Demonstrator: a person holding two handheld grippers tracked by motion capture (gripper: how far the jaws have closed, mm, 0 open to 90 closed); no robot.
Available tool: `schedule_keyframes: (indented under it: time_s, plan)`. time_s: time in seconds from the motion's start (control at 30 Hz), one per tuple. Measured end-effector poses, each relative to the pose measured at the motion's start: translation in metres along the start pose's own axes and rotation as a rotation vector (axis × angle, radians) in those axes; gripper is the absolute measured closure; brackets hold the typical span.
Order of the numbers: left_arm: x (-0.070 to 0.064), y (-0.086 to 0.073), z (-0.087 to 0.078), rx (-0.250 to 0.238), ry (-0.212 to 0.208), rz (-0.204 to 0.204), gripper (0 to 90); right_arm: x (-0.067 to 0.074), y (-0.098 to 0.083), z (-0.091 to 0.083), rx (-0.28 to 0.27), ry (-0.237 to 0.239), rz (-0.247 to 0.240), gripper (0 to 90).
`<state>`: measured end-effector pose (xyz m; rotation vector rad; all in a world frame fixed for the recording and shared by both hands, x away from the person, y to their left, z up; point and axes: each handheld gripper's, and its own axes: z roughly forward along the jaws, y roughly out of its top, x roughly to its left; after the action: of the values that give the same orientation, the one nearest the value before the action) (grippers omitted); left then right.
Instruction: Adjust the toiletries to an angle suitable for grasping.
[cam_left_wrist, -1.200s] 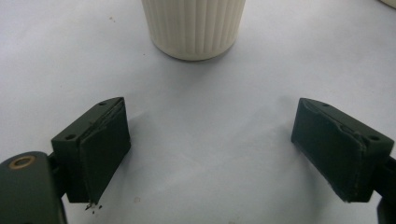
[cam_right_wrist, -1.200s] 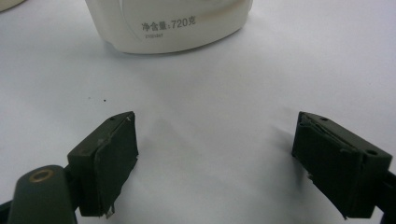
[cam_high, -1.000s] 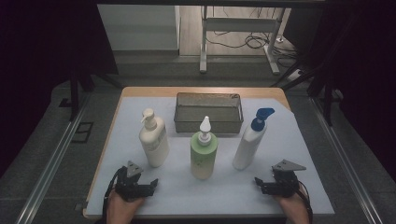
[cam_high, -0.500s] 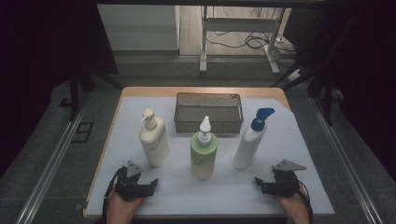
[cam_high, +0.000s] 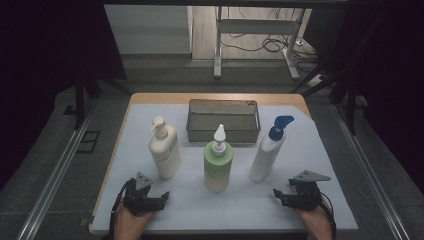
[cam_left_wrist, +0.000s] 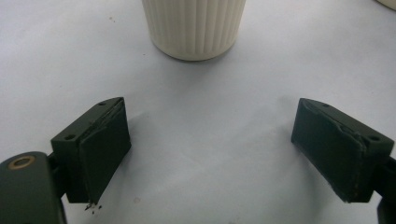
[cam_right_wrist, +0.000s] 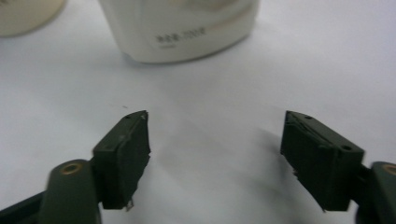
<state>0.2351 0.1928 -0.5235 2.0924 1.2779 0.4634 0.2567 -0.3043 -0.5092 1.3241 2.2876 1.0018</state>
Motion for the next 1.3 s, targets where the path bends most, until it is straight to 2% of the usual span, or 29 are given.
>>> schedule_keyframes:
  time_s: [0.07, 0.3, 0.43, 0.63, 0.7, 0.73, 0.77, 0.87, 0.97, 1.3]
  plan:
    - [0.000, 0.000, 0.000, 0.000, 0.000, 0.000, 11.0, 0.001, 0.001, 0.000, 0.001, 0.002, -0.004, 25.9]
    - [0.000, 0.000, 0.000, -0.001, 0.001, 0.001, 11.0, 0.009, 0.009, -0.006, -0.020, 0.040, -0.022, 43.3]
    - [0.000, 0.000, 0.000, -0.001, 0.000, 0.001, 11.0, 0.011, 0.012, -0.010, -0.034, 0.027, -0.032, 49.6]
    - [0.000, 0.000, 0.000, -0.002, 0.001, 0.000, 11.0, 0.020, 0.018, -0.011, -0.048, 0.064, -0.048, 67.6]
    - [0.000, 0.000, 0.000, -0.002, 0.001, 0.001, 11.0, 0.024, 0.020, -0.010, -0.064, 0.097, -0.051, 72.5]
    - [0.000, 0.000, 0.000, -0.002, 0.001, 0.001, 11.0, 0.024, 0.020, -0.010, -0.064, 0.097, -0.051, 72.5]
    - [0.000, 0.000, 0.000, -0.002, 0.002, -0.001, 11.0, 0.028, 0.023, -0.010, -0.079, 0.129, -0.055, 78.6]
    - [0.000, 0.000, 0.000, -0.003, 0.001, -0.001, 11.0, 0.034, 0.027, -0.008, -0.086, 0.136, -0.067, 85.9]
    - [0.000, 0.000, 0.000, -0.003, 0.001, -0.001, 11.0, 0.039, 0.032, -0.006, -0.095, 0.142, -0.069, 88.7]
    - [0.000, 0.000, 0.000, -0.003, 0.001, -0.001, 11.0, 0.055, 0.044, 0.002, -0.105, 0.138, -0.080, 88.9]
